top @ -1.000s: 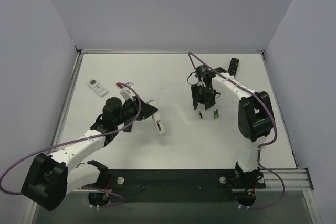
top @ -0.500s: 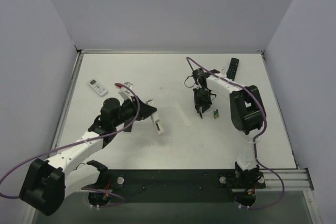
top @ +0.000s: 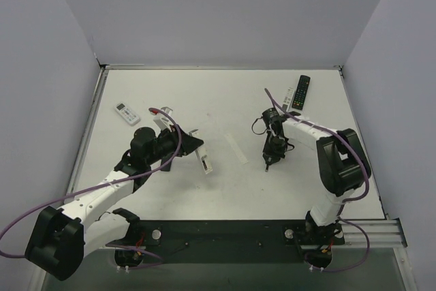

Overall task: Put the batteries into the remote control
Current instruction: Move the battery to the center of the board, then pick up the battery from the center of the board.

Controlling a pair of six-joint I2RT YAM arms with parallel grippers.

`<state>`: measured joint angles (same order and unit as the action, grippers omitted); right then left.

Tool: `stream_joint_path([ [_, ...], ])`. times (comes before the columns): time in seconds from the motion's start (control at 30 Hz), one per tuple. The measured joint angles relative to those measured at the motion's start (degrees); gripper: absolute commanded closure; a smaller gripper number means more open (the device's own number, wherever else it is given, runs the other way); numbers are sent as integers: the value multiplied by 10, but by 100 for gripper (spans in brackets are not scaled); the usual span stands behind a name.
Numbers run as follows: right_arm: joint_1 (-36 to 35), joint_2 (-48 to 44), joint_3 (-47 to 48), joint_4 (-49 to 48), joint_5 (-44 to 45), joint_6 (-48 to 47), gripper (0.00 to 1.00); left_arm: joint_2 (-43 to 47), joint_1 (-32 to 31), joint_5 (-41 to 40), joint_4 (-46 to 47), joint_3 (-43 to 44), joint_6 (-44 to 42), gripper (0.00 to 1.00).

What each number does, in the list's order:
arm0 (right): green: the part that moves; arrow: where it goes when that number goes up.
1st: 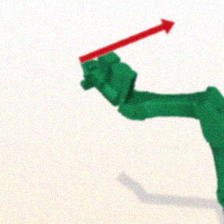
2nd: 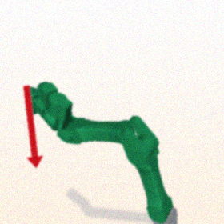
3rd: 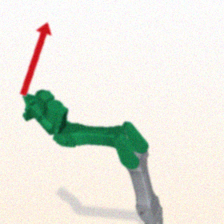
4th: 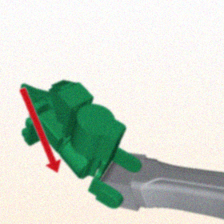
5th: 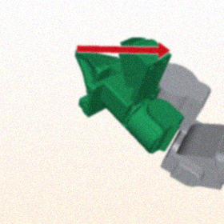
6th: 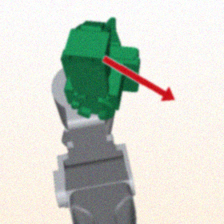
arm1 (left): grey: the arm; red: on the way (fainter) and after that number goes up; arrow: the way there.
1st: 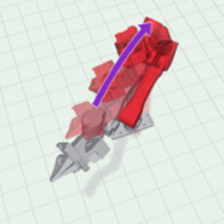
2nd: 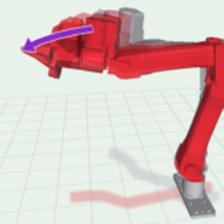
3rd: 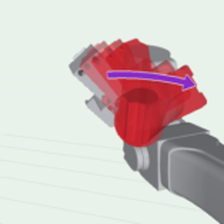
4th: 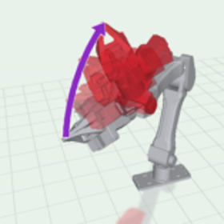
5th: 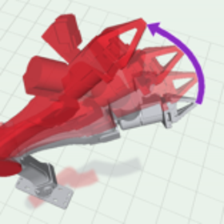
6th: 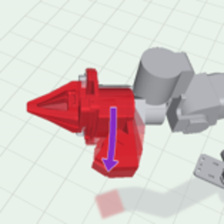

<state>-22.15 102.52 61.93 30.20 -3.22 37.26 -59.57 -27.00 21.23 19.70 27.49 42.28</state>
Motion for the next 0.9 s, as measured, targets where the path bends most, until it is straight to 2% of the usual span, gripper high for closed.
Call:
stream_joint_path([
  [0.1, 1, -49, -62, -15, 13, 54, 83, 0, 0, 0, 0, 0, 0, 100],
  [0.13, 1, -60, -74, -21, 16, 68, 78, 0, 0, 0, 0, 0, 0, 100],
  [0.33, 3, -82, -97, -46, 17, 113, 62, 0, -2, 0, 0, 0, 1, 100],
  [0.63, 3, -125, -144, -64, -19, 113, 60, -1, -3, 0, 2, 0, 6, 100],
  [0.9, -1, -125, -148, -67, -67, 87, 60, -3, -3, 0, 2, 0, 10, 100],
])
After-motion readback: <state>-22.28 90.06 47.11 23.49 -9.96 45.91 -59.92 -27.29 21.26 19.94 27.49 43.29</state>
